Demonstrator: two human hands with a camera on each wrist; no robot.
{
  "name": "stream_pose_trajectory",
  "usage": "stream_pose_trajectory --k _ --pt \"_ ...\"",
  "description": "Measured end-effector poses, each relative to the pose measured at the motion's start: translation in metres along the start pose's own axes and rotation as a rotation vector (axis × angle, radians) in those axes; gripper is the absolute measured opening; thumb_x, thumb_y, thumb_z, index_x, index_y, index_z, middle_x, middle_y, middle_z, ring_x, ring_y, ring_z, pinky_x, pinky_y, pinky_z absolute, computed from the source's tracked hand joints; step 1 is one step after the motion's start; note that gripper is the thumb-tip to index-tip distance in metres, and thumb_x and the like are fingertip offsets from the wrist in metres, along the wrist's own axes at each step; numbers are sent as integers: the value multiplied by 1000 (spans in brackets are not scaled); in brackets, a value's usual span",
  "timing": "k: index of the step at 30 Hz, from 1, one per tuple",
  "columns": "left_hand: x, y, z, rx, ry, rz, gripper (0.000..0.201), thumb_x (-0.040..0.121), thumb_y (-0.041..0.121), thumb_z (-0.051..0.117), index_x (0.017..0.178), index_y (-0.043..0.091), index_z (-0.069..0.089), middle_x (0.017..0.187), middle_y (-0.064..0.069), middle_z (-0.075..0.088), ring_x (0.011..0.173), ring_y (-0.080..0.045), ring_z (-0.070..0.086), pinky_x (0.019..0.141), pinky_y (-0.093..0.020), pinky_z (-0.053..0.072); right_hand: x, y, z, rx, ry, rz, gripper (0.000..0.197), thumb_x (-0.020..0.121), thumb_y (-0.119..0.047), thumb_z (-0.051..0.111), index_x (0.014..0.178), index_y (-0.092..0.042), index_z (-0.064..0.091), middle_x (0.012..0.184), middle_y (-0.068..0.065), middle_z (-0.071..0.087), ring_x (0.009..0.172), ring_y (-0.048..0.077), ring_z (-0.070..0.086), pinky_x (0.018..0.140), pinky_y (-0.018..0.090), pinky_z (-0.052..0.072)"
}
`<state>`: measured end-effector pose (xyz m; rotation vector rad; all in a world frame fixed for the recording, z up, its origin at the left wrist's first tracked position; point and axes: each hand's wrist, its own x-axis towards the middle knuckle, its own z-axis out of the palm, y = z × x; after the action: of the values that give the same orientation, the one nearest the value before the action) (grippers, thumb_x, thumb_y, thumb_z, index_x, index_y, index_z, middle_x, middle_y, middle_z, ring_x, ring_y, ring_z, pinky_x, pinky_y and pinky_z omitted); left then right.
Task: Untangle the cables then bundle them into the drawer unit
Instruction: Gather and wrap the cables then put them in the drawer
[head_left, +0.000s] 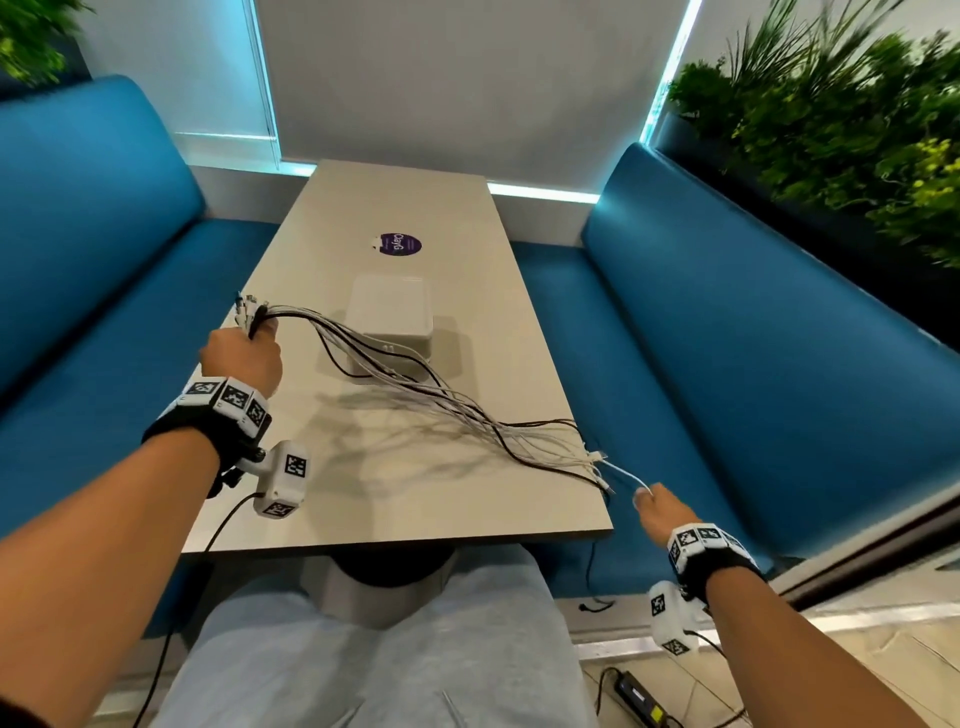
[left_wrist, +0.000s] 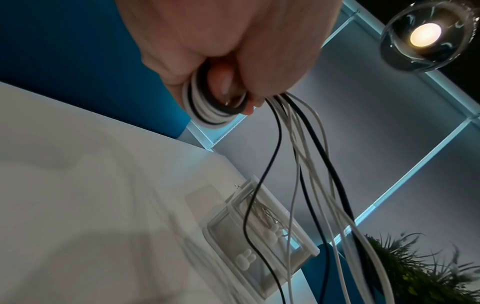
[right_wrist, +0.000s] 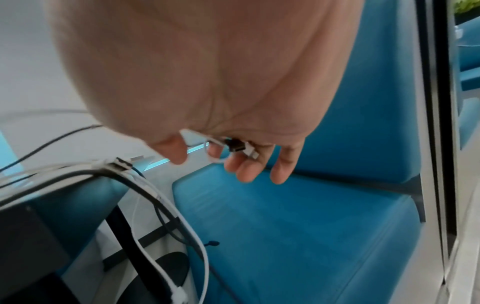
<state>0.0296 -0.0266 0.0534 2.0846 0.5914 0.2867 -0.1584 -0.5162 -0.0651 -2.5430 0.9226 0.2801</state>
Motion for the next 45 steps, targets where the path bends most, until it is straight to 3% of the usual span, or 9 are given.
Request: stream_pose_trajectory --k 6,9,15,23,28,31,35,42,45 --pt "1 -2 -3 14 11 19 55 91 54 54 96 2 72 102 -19 70 97 -41 62 83 -49 53 -9 14 1 -213 64 100 39 82 -15 67 104 -9 36 115 19 57 103 37 61 84 40 51" --pt "3 -3 -4 9 20 3 55 90 56 56 97 4 73 102 -17 71 95 -40 64 83 -47 53 -16 23 -1 -201 95 208 35 84 -17 65 108 -7 41 117 17 61 109 35 61 87 40 49" --pt "-1 -6 2 -13 3 32 58 91 55 54 94 0 72 100 -20 71 95 -41 63 86 -49 53 -11 30 3 -95 106 254 64 77 -60 66 113 -10 52 109 12 64 99 33 63 81 37 52" --pt "-13 12 -1 15 -55 224 48 96 46 56 86 1 73 86 -16 72 84 -37 64 78 -45 53 -8 -15 -5 -62 294 134 66 88 -45 43 148 -20 30 144 12 36 129 33 36 108 49 24" --pt "-25 16 -4 177 -146 360 50 92 50 61 81 2 71 78 -20 68 80 -38 62 69 -39 49 -18 -68 -13 140 431 -236 59 96 -46 40 147 -18 32 145 10 37 133 30 34 110 52 22" --pt "-43 24 -7 365 -323 524 38 81 57 71 76 21 62 71 -8 63 67 -26 59 60 -32 42 -37 -116 -20 257 402 -535 70 91 -64 35 146 -20 34 144 3 38 133 21 35 111 48 24" --pt "-57 34 -13 311 -547 554 43 71 54 81 98 27 62 69 0 67 56 -7 60 53 -22 42 -72 -182 -25 266 333 -846 77 86 -74 37 144 -23 35 143 -3 38 131 15 38 111 40 27" --pt "-70 44 -26 384 -798 569 70 70 38 88 119 19 42 89 9 56 74 -5 55 59 -23 41 -129 -259 -19 227 228 -1119 78 78 -75 54 140 -31 37 141 -9 42 130 11 39 111 39 32" --pt "-70 43 -29 319 -733 540 58 83 26 71 131 17 39 92 2 60 76 -11 58 62 -27 43 -138 -274 -8 128 188 -1110 97 69 -79 58 146 -27 30 148 -7 38 135 14 37 113 39 29"
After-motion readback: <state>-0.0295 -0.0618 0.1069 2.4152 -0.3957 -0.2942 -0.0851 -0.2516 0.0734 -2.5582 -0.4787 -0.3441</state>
